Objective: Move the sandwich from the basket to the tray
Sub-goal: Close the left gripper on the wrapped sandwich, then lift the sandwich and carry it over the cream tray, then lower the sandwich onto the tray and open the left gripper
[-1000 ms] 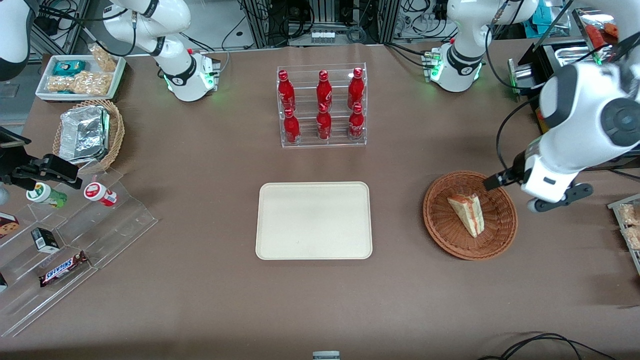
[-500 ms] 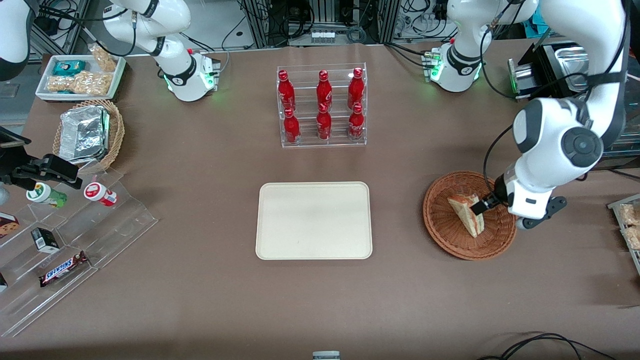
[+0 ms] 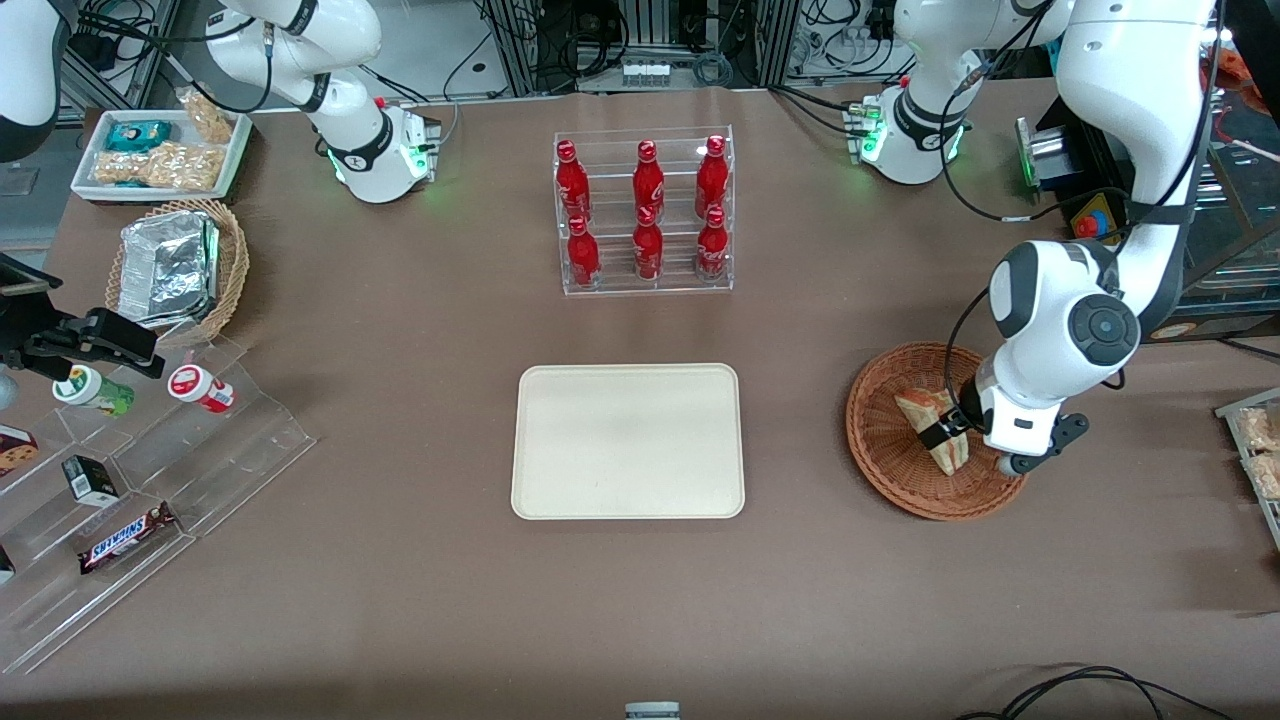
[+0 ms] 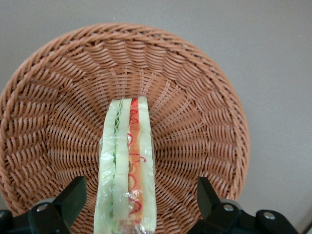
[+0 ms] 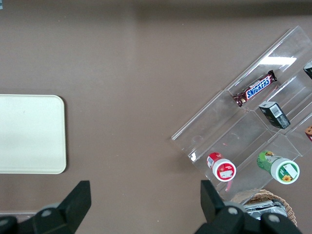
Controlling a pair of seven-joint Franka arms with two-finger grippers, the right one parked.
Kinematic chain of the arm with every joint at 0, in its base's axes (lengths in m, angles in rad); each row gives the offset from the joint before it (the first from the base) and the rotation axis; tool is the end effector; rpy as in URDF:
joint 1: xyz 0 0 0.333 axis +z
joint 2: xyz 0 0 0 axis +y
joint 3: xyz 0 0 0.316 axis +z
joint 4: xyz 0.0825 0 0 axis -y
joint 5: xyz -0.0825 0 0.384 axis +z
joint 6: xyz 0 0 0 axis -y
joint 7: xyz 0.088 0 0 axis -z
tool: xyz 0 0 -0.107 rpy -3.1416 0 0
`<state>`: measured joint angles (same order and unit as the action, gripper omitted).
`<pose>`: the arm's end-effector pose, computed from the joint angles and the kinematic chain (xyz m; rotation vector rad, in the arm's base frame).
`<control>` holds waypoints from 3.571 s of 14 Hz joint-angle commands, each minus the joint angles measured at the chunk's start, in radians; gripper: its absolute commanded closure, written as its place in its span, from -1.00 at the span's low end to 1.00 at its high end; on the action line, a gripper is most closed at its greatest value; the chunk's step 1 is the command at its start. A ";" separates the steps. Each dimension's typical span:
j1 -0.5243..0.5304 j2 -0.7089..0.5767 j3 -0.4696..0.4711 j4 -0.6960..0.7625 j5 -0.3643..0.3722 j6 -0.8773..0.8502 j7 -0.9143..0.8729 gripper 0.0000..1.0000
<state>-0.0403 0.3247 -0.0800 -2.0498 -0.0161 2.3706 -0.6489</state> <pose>0.5884 -0.0702 0.2802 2.9942 0.8356 -0.0257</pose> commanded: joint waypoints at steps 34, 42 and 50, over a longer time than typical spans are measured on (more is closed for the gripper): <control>-0.668 0.611 0.005 0.922 0.160 -0.268 -0.353 0.50; -0.701 0.617 0.003 0.941 0.160 -0.263 -0.348 0.37; -0.699 0.613 0.002 0.939 0.159 -0.263 -0.357 -1.00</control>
<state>-0.7288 0.9249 -0.0864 -1.1451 0.1255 2.1285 -0.9814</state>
